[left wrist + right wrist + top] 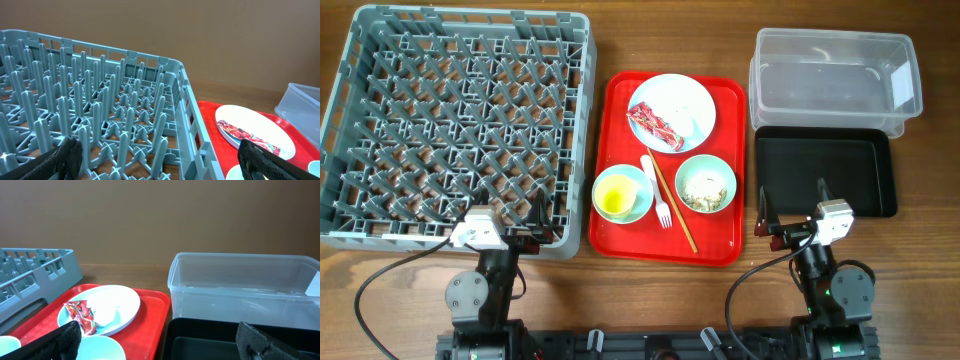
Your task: Sort waste into correct bins and load items into the dishwasher rack
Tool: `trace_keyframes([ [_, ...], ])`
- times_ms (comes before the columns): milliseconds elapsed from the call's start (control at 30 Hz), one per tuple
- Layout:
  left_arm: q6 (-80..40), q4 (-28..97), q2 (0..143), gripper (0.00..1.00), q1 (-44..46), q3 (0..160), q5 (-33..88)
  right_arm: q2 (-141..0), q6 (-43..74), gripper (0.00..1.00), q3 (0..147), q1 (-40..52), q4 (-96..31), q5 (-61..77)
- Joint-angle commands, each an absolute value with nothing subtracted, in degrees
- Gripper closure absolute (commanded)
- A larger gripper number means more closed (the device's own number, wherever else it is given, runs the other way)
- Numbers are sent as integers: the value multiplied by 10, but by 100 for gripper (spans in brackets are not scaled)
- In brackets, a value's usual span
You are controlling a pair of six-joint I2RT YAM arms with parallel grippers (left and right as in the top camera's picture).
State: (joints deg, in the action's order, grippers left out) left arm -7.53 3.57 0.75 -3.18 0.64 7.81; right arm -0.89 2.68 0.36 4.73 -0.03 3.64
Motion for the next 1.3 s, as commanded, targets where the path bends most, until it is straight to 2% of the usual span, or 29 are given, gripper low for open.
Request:
trace_keyframes([
  [0,-64,37,4,0,-34,3,83,-6,21,0,3,46,1,44],
  [1267,-64,36,4,0,-34,3,83,-6,33,0,3,46,2,47],
])
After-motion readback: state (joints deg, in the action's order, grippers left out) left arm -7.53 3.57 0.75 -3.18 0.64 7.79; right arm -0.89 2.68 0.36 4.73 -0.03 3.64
